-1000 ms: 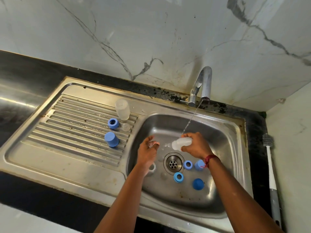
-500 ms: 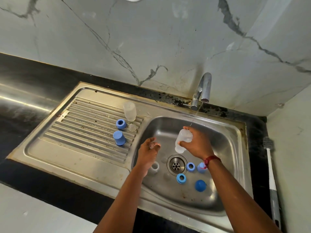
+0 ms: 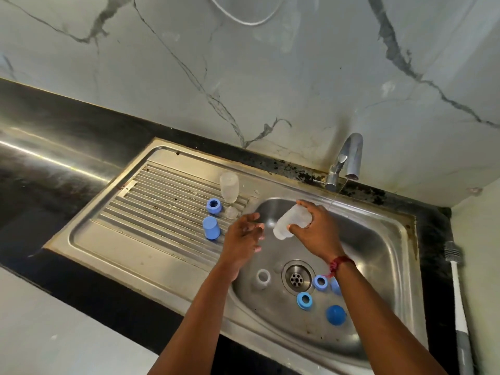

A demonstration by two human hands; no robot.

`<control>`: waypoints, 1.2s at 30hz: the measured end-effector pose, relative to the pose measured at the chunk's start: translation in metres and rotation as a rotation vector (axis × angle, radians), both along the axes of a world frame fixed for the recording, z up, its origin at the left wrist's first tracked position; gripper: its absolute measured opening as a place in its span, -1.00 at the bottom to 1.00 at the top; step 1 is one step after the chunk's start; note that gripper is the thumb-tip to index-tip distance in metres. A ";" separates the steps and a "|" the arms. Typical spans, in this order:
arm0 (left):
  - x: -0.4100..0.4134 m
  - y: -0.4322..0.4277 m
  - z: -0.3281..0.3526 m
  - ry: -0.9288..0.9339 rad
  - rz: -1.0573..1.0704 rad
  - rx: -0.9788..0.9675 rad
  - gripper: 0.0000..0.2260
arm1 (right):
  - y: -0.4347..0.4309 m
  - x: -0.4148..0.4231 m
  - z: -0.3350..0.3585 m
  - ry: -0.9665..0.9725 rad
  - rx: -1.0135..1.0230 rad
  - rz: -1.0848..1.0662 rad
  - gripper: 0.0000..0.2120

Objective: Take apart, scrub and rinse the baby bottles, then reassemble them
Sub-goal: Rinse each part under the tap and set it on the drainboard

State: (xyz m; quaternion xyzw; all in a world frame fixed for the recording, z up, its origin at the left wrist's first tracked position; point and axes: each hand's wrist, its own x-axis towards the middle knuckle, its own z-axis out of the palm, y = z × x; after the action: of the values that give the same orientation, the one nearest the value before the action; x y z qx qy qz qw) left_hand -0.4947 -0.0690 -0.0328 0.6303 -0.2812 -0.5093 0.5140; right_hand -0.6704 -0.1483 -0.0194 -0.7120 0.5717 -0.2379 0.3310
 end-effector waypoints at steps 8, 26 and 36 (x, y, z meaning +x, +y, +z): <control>0.045 -0.008 0.039 0.153 0.133 -0.094 -0.87 | -0.013 0.051 0.056 -0.289 -0.055 -0.152 -0.46; 0.175 -0.021 0.029 0.112 0.441 -0.104 -0.92 | -0.055 0.217 0.079 -0.003 -0.137 0.176 -0.40; 0.198 -0.033 -0.004 0.153 0.501 0.013 -0.68 | -0.082 0.256 0.051 0.303 -0.105 0.348 -0.40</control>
State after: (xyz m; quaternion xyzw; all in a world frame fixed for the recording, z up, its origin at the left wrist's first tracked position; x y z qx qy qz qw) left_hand -0.2964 -0.1018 -0.0371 0.6433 -0.0733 -0.4142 0.6397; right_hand -0.4143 -0.2300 0.0320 -0.8435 0.4705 -0.0972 0.2401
